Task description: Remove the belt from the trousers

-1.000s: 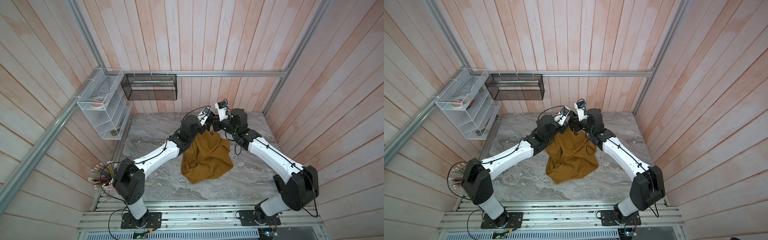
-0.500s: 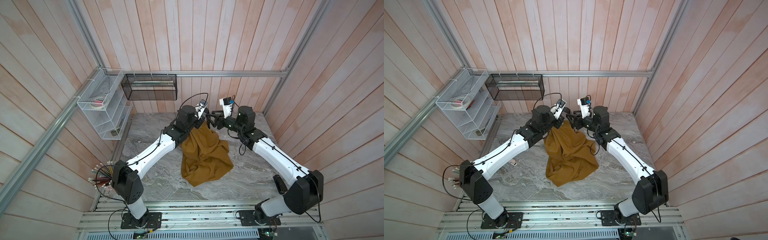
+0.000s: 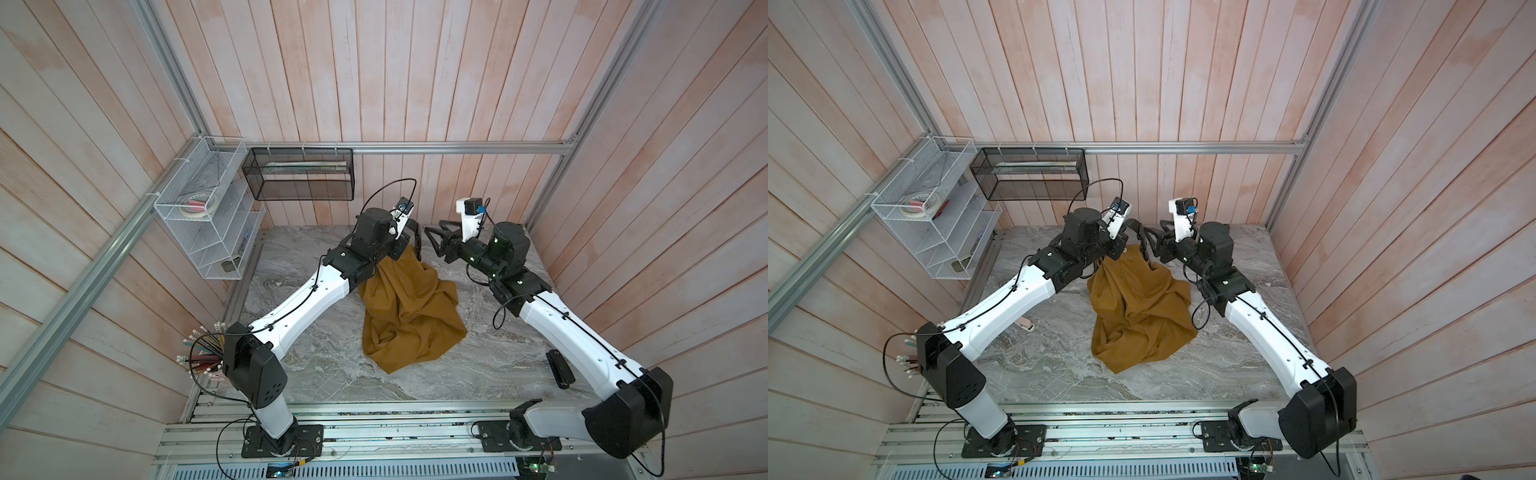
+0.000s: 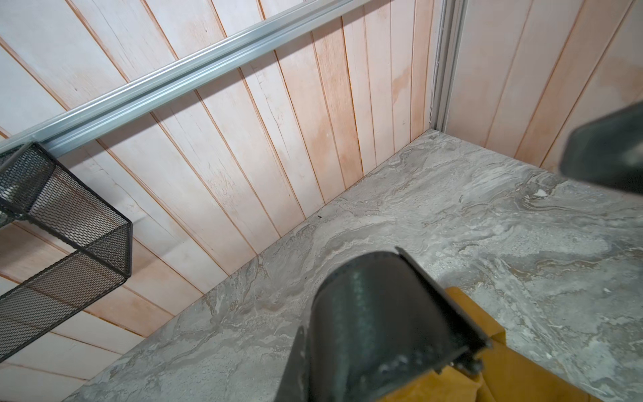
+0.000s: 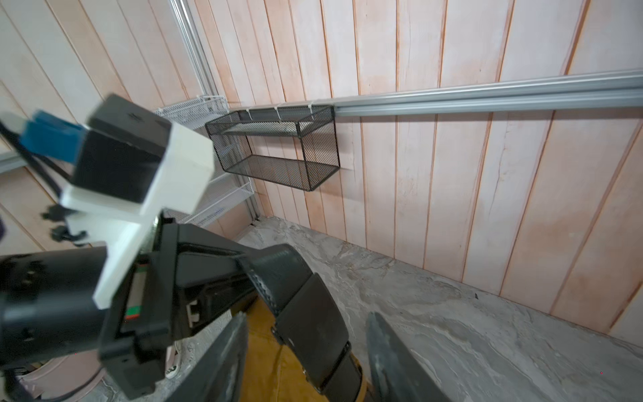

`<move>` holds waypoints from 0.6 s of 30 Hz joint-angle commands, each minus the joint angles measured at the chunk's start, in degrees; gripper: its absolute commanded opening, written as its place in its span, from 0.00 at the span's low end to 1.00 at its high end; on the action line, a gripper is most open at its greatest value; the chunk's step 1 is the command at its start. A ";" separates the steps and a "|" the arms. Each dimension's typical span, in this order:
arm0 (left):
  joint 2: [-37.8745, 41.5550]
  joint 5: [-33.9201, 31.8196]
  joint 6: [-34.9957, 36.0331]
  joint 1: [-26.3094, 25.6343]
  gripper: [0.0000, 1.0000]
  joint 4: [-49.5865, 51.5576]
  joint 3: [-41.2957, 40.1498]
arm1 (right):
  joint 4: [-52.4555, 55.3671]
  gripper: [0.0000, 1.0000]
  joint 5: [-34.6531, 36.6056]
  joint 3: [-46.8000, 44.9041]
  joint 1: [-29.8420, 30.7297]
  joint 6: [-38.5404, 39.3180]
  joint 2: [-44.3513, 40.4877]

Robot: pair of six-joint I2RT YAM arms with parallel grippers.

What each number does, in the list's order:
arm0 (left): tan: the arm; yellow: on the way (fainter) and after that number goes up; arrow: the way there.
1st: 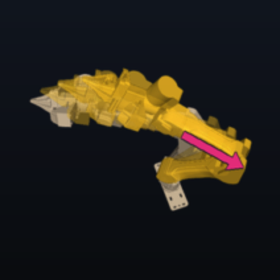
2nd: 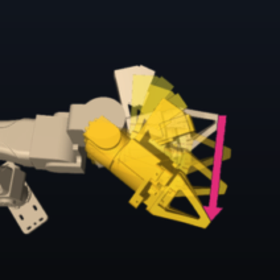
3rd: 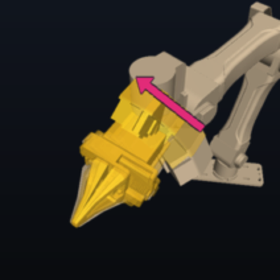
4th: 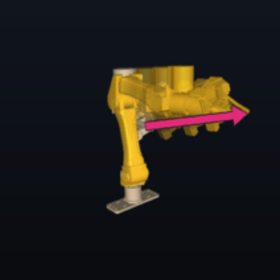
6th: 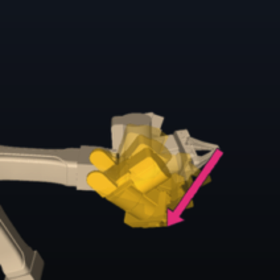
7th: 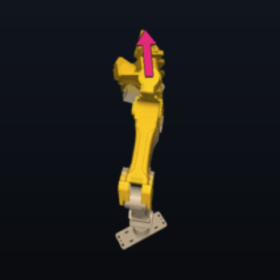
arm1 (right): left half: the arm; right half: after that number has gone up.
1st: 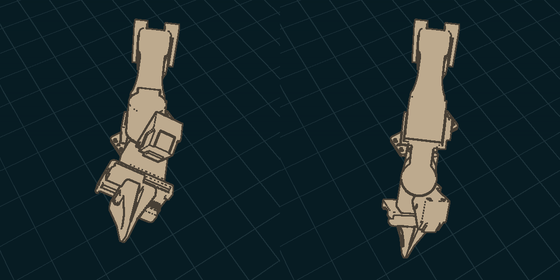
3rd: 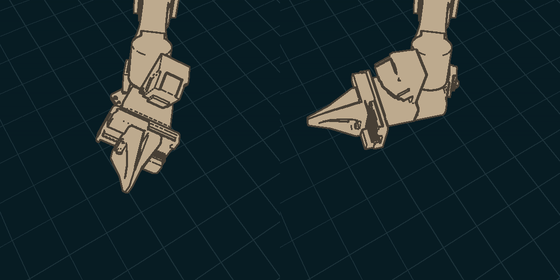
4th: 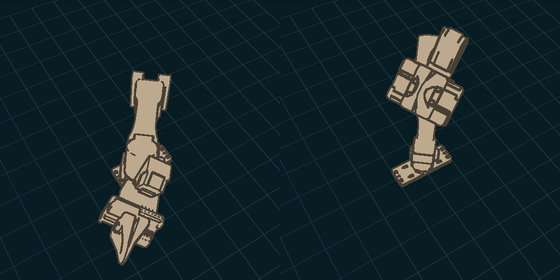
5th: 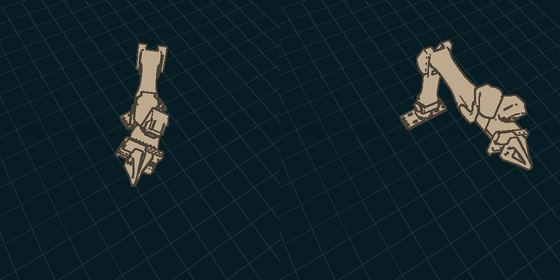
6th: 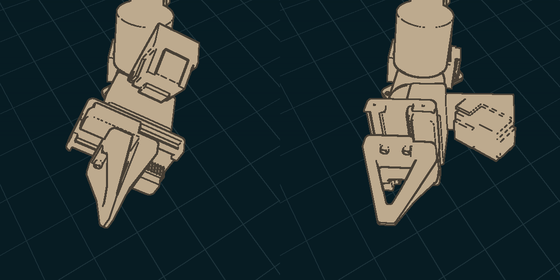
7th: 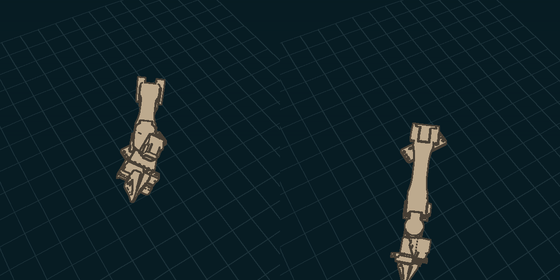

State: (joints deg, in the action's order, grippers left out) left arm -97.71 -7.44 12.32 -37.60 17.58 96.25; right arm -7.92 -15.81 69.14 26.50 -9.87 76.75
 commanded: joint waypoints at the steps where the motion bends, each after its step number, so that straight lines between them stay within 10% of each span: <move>1: 0.83 1.64 -3.01 -0.20 0.00 -1.64 3.11 | 3.47 0.58 4.24 2.02 1.22 4.94 1.87; 18: 0.26 2.70 -4.85 -0.24 0.00 -0.99 3.05 | 6.32 0.56 7.37 7.57 5.16 10.99 7.17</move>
State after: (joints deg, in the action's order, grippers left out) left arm -97.73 -6.20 9.13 -37.60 20.16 96.33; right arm -2.90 -9.87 75.18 31.16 -0.49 83.15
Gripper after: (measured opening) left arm 0.077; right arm 0.560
